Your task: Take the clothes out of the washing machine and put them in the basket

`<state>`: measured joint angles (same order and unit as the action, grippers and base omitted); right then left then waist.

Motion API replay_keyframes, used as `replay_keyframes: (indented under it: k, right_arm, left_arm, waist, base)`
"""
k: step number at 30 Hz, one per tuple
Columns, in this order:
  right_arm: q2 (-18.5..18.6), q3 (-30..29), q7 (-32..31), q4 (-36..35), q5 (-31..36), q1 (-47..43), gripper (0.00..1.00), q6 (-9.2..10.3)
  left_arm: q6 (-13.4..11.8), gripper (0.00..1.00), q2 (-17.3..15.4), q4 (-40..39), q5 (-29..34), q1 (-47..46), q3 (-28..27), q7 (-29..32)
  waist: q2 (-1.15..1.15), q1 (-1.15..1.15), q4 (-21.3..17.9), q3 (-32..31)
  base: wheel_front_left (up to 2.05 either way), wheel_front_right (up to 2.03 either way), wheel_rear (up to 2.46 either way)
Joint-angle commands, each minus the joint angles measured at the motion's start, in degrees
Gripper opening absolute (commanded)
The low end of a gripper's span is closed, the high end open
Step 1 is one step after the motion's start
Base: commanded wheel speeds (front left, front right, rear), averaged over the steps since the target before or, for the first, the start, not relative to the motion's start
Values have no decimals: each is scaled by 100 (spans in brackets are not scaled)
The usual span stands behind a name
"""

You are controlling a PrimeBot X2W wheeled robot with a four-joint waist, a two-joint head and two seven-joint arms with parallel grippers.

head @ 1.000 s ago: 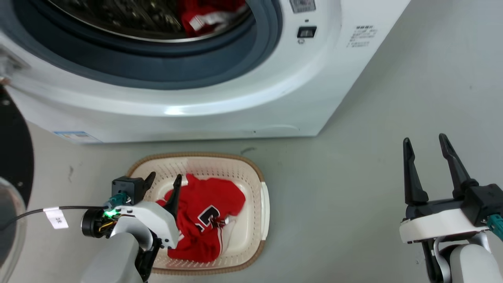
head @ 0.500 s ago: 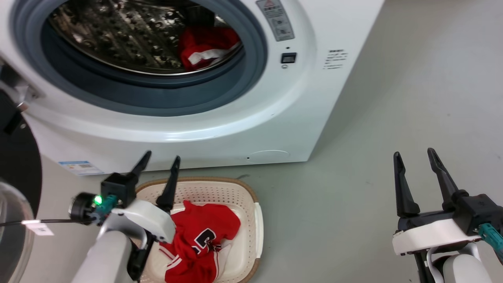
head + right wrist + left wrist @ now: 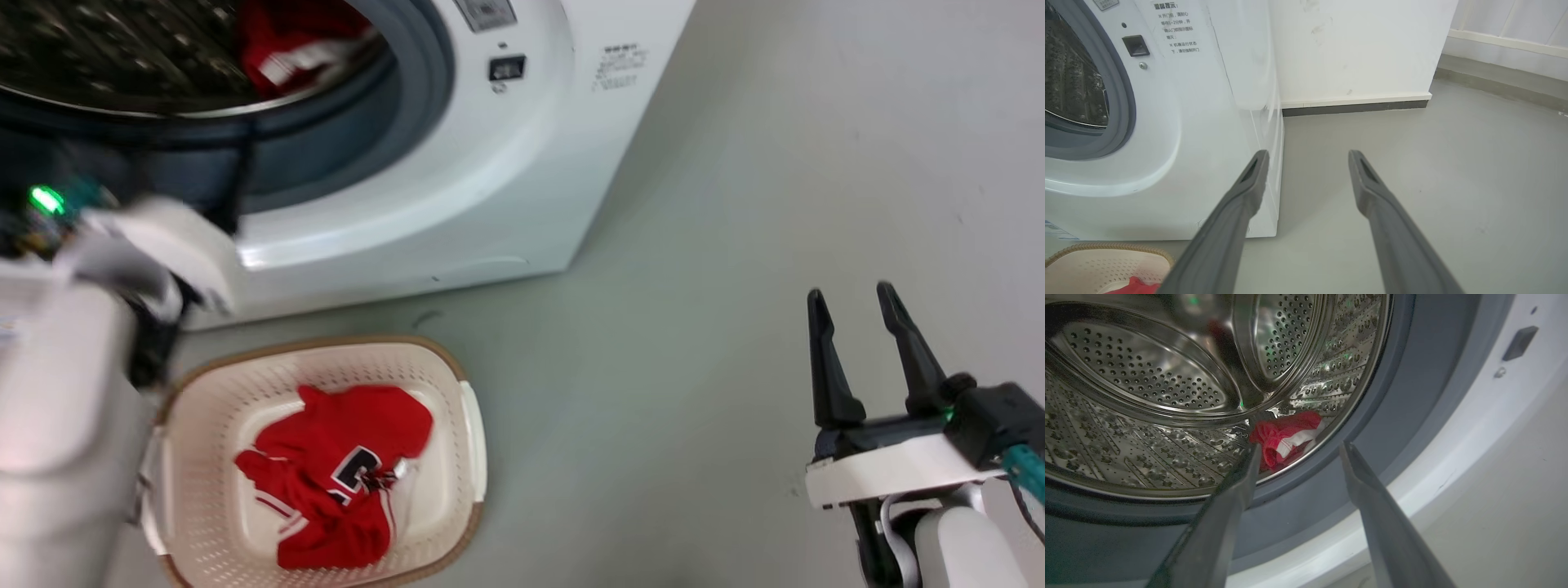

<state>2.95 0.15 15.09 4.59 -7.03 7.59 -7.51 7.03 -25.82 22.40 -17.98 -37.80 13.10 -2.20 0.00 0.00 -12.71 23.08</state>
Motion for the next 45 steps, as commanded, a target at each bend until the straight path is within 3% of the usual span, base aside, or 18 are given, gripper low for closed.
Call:
replay_keyframes:
  k: [1,9,14,23,33,34,35,36,45]
  right_arm:
    - [-11,6,12,-16,-124,91,100,5]
    - [-16,383,12,-256,-240,410,100,4]
    - [-12,624,12,-390,-586,501,100,5]
    - [-14,853,12,-517,-871,493,100,5]
    - [-13,786,12,-570,-1087,451,100,5]
    - [-14,783,12,-571,-1109,454,100,5]
    - [-14,779,12,-560,-1119,462,100,5]
    - [-14,781,12,-545,-1116,479,100,5]
    - [-12,688,12,-472,-1023,700,100,5]
  left_arm:
    - [13,100,-101,81,-62,-235,30,181]
    - [39,100,-846,840,-225,-2232,354,1594]
    - [41,100,-1202,1433,-800,-3793,1082,2479]
    - [43,100,-1399,2302,-957,-5000,1567,3681]
    - [-19,100,-1276,2952,-787,-5374,1765,3824]
    - [-11,76,-1257,2989,-801,-5390,1776,3791]
    - [-4,27,-1236,3028,-817,-5411,1792,3774]
    - [9,0,-1223,3069,-828,-5417,1829,3776]
    - [36,0,-1195,3074,-974,-5550,1904,2939]
  waist:
    - [0,0,-353,446]
    - [0,0,-948,1497]
    - [0,0,-1242,2036]
    - [0,0,-1557,2420]
    - [0,0,-1540,2591]
    - [0,0,-1535,2605]
    - [0,0,-1528,2619]
    - [0,0,-1519,2629]
    - [0,0,-1361,2521]
  base:
    - [0,0,0]
    - [0,0,0]
    - [0,0,0]
    - [0,0,0]
    - [0,0,0]
    - [0,0,0]
    - [0,0,0]
    - [0,0,0]
    - [0,0,0]
